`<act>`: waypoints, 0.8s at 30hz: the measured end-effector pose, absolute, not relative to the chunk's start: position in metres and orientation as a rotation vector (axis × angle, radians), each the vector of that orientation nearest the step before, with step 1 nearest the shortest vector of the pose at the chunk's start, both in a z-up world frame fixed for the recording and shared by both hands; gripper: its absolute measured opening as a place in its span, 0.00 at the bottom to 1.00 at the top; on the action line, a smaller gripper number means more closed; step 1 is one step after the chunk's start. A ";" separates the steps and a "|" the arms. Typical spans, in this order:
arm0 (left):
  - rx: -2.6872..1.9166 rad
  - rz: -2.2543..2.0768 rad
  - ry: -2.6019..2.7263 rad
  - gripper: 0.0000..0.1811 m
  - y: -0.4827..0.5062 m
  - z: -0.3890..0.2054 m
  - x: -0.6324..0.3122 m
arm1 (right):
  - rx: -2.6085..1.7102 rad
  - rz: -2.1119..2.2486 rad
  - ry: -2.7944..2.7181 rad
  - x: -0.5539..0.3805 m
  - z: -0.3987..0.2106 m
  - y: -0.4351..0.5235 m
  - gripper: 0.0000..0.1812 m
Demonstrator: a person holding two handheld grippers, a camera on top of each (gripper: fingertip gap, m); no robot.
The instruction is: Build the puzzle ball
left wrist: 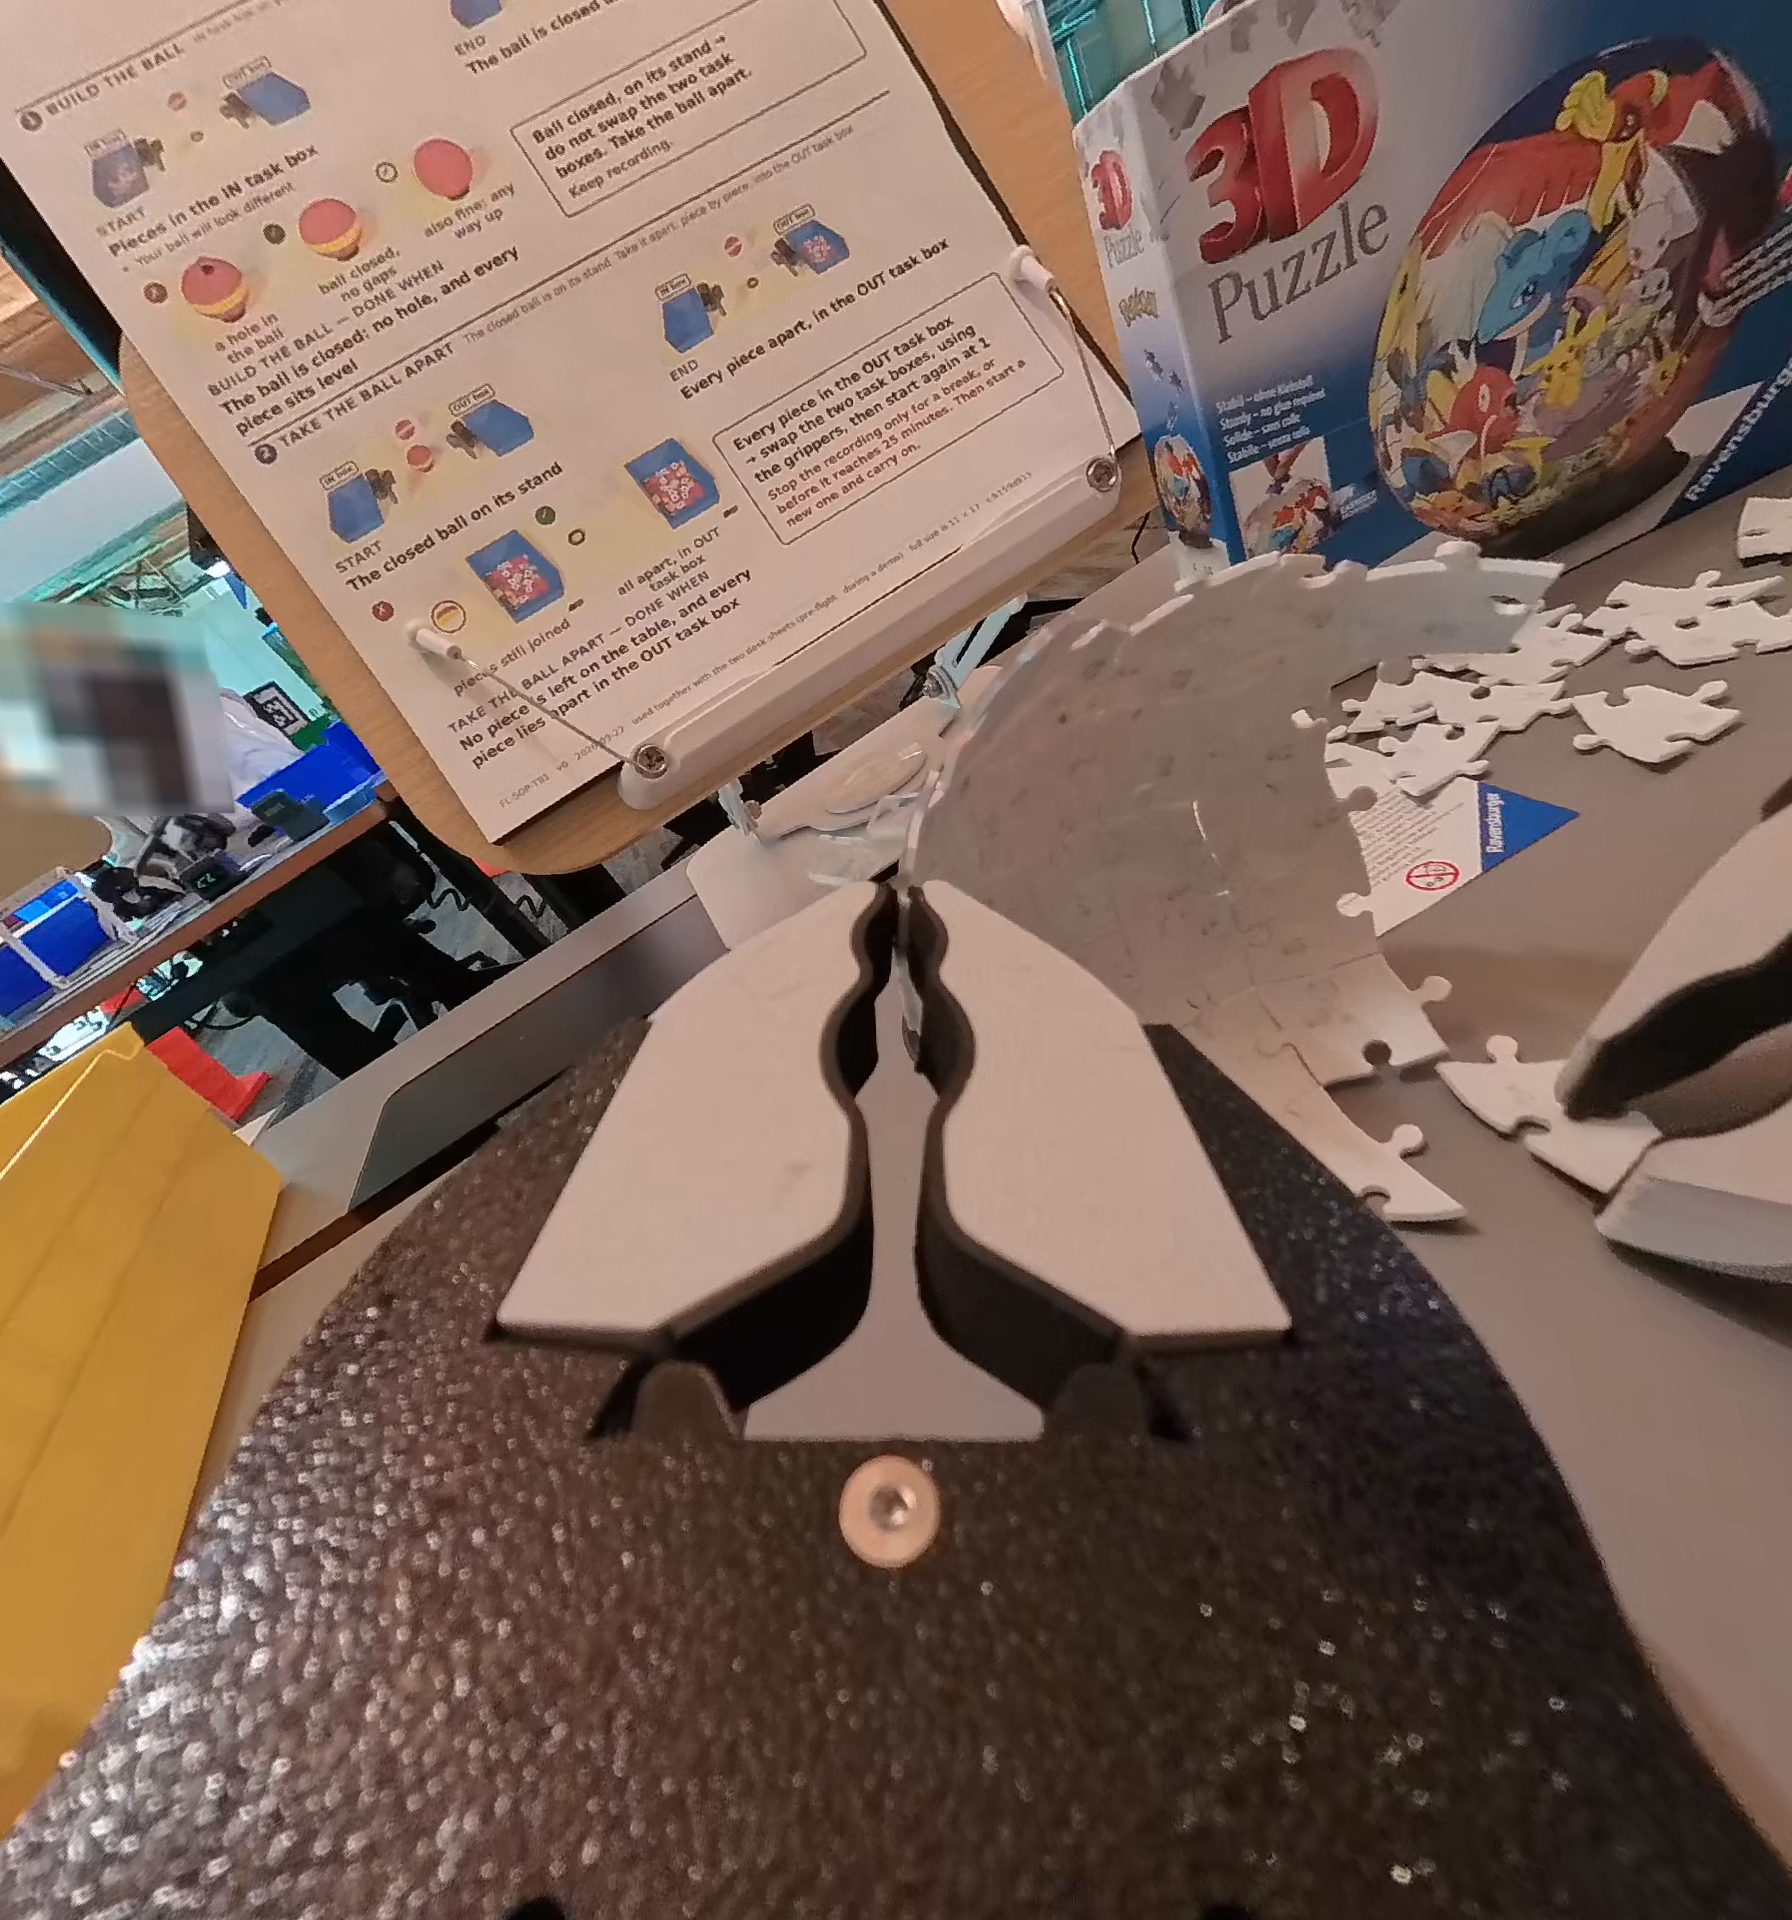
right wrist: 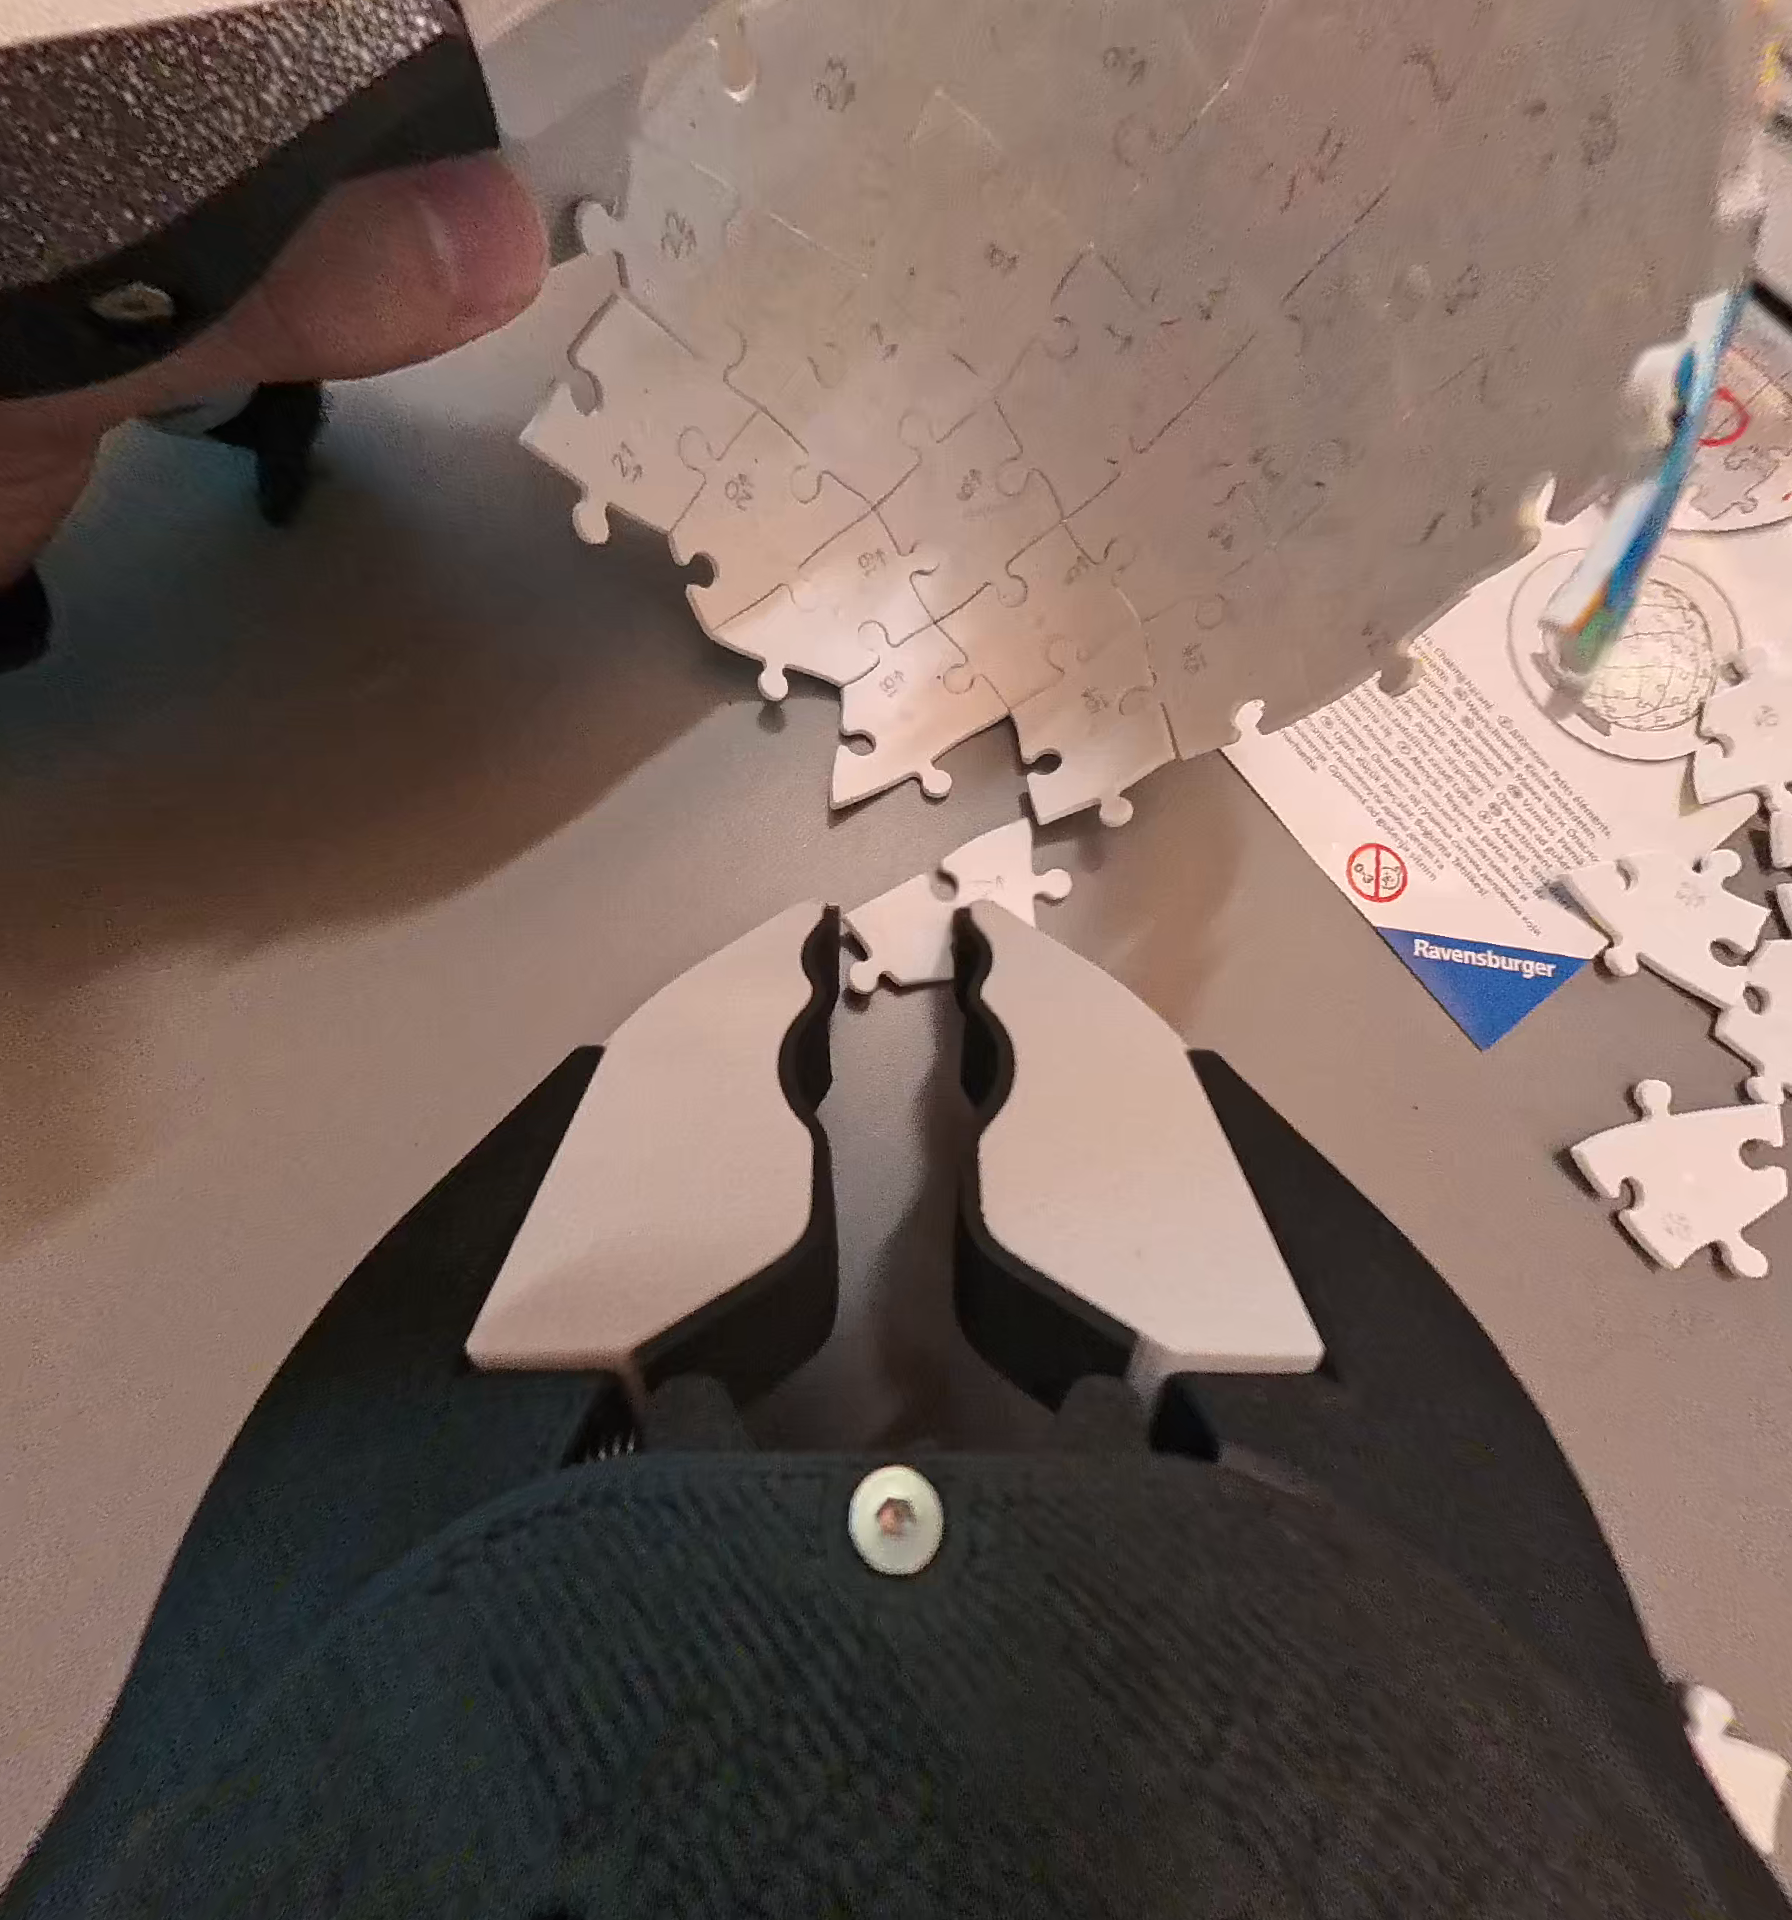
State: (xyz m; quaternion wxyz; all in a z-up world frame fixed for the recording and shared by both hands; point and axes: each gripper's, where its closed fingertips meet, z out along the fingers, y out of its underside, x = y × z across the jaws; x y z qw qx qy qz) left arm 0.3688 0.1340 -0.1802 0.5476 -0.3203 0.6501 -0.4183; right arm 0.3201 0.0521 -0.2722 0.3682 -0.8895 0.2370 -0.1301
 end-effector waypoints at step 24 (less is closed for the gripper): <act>-0.785 -0.993 1.553 0.01 0.136 -0.182 0.370 | -2.254 -0.320 0.650 0.322 -0.272 0.053 0.11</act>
